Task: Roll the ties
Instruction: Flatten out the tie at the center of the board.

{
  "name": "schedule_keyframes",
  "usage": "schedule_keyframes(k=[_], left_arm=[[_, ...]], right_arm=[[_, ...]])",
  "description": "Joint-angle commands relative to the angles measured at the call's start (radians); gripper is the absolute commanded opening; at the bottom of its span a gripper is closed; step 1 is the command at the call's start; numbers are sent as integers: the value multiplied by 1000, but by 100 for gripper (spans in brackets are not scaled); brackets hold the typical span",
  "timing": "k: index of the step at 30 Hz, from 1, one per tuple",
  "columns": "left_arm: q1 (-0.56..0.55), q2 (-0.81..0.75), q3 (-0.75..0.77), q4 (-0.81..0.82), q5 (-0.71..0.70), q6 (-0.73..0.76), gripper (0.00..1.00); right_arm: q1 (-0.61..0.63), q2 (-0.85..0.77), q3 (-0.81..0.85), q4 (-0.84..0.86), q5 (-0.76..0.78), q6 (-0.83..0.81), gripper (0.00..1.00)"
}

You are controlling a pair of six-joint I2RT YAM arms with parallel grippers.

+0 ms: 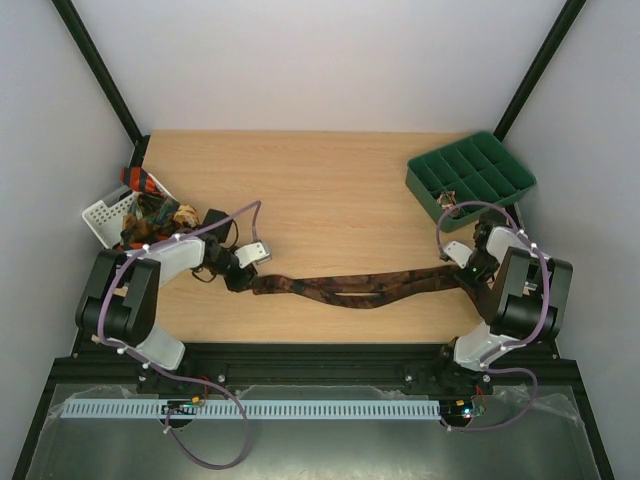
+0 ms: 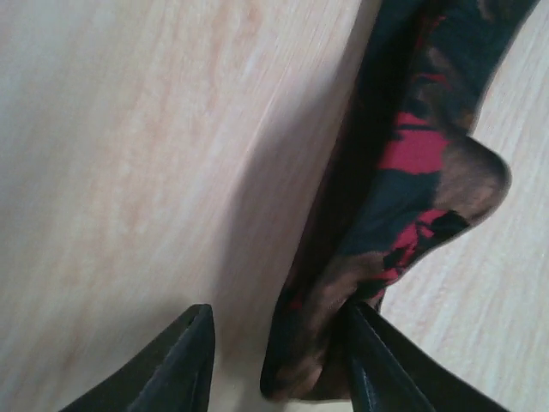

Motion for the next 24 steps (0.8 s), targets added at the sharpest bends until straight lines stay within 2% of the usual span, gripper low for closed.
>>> schedule_keyframes(k=[1, 2, 4, 7, 11, 16, 17, 19, 24], left_arm=[[12, -78, 72, -37, -64, 19, 53], [4, -107, 81, -51, -67, 24, 58], [-26, -163, 85, -69, -87, 29, 68], [-83, -203, 84, -75, -116, 31, 77], [-134, -173, 108, -90, -133, 23, 88], [-248, -137, 94, -13, -198, -36, 91], [-263, -129, 96, -1, -209, -52, 91], [-284, -112, 100, 14, -218, -68, 91], [-293, -113, 72, 63, -249, -103, 91]], right_arm=[[-2, 77, -59, 65, -7, -12, 41], [-4, 60, -54, 56, -8, -13, 50], [-7, 21, -46, 44, -14, -21, 59], [-22, -52, -15, 28, -31, -39, 63], [-52, -117, 60, -46, -86, -52, 64], [-55, -209, 20, -107, -168, -49, 64], [-56, -232, -11, -83, -158, -45, 65], [-57, -284, -102, 3, -123, -38, 74], [-64, -386, -243, 206, -86, 59, 78]])
